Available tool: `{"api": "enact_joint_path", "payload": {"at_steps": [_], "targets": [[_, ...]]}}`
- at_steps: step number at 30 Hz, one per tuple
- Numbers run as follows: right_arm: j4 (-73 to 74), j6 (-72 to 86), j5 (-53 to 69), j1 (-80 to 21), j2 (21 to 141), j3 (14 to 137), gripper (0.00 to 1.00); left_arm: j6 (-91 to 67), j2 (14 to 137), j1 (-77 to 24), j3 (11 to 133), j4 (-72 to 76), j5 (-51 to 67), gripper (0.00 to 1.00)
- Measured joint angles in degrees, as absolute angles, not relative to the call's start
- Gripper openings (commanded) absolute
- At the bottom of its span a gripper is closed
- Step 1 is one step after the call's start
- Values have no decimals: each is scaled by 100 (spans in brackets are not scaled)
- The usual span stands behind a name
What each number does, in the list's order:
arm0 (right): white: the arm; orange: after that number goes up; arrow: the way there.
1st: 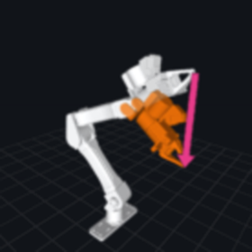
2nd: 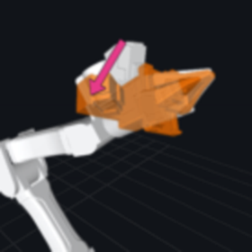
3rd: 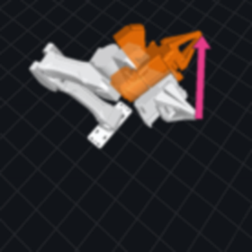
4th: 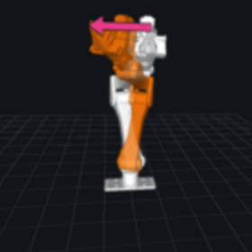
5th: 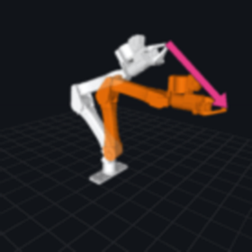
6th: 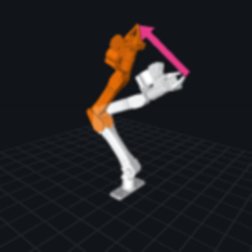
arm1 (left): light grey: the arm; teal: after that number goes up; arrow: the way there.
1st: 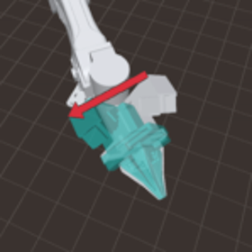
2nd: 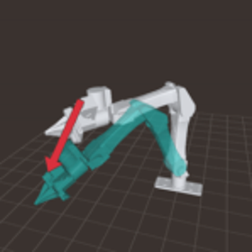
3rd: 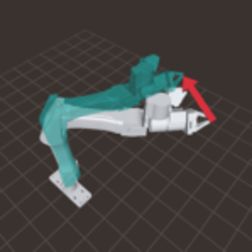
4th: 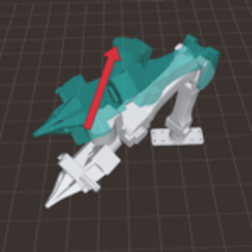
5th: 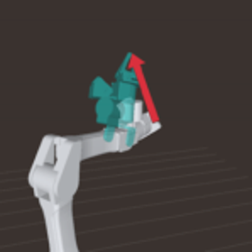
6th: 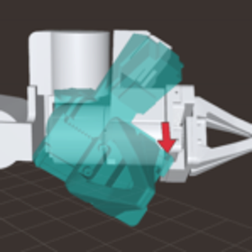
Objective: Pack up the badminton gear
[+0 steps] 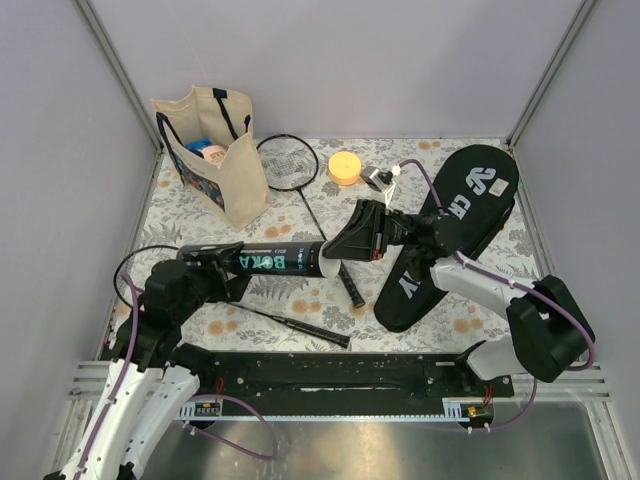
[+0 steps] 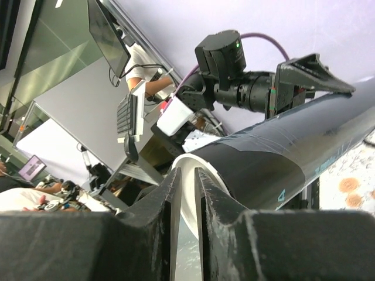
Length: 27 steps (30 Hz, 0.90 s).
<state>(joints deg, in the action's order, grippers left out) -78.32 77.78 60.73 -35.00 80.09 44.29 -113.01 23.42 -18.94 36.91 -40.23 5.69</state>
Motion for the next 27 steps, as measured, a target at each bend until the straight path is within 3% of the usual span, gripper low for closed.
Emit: {"api": "enact_joint_path", "payload": {"at_steps": [15, 18, 20, 21, 27], "targets": [[-8521, 6307, 4639, -3972, 8567, 4381, 27, -11681, 2711, -1785, 3518, -3872, 290, 24], [-8543, 6267, 4525, -3972, 8582, 4362, 37, -11721, 2711, -1785, 3496, -3850, 226, 24], [-8514, 6285, 4460, -3962, 8506, 4324, 50, -11736, 2692, -1785, 3496, -3846, 172, 24], [-8458, 6305, 4442, -3946, 8423, 4292, 62, -11740, 2668, -1785, 3496, -3841, 152, 24], [-7787, 6163, 4320, -3769, 7365, 3734, 82, -11686, 2392, -1848, 3354, -3623, 309, 24]]}}
